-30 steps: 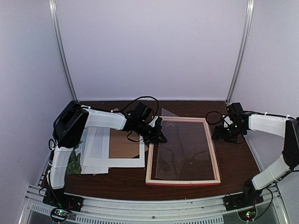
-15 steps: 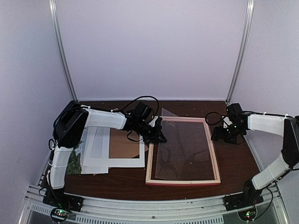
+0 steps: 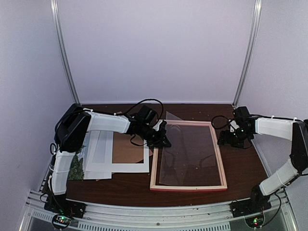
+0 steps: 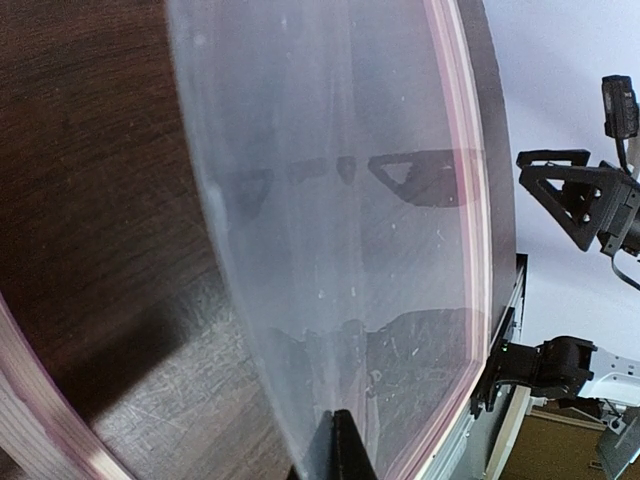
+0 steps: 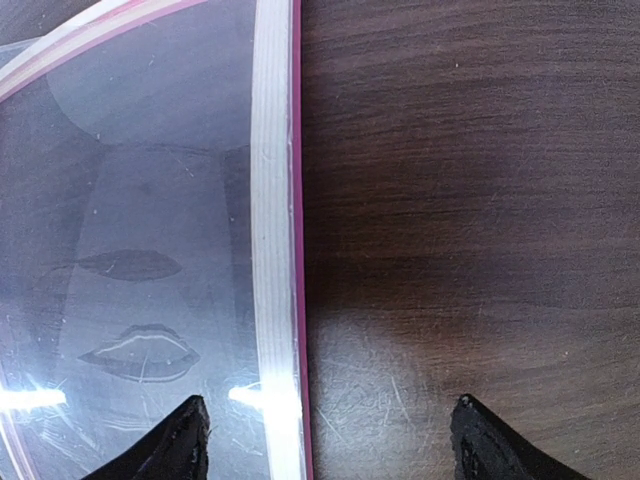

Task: Put the photo into the frame
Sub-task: Place the glass panel in the frame body.

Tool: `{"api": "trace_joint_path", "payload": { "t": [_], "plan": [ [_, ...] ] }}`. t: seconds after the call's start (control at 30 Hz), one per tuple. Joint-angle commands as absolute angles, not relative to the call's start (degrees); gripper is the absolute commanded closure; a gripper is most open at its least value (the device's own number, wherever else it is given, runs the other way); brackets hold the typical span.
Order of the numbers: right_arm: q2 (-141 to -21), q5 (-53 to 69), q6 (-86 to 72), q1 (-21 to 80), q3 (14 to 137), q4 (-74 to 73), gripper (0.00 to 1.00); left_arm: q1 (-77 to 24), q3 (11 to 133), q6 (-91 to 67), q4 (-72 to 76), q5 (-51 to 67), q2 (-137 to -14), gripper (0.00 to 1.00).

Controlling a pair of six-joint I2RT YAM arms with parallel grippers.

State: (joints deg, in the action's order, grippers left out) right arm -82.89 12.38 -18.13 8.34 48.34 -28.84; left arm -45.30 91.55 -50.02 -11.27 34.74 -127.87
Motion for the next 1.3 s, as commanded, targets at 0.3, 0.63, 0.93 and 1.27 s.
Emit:
{"api": "trace_joint_path", "payload": {
  "t": [0.3,0.63,0.93,1.27],
  "plan": [
    [-83.72,11.51,-17.40,8.62,47.81,-28.20,0.18,-44.41,91.30,-48.11,-11.43,34.64,-126.97,1.00],
    [-84.39,11.78,-17.27,8.61,47.88,-27.95,0.17,-44.03,91.23,-47.55,-11.96,34.97,-127.00,1.00],
    [-84.29,11.83,-17.23,8.61,47.89,-27.86,0.17,-43.77,91.15,-47.17,-12.38,34.46,-126.91,1.00],
    [-84.25,11.97,-17.14,8.61,47.72,-27.60,0.16,-43.68,90.20,-47.02,-12.31,33.97,-126.08,1.00]
  ]
}}
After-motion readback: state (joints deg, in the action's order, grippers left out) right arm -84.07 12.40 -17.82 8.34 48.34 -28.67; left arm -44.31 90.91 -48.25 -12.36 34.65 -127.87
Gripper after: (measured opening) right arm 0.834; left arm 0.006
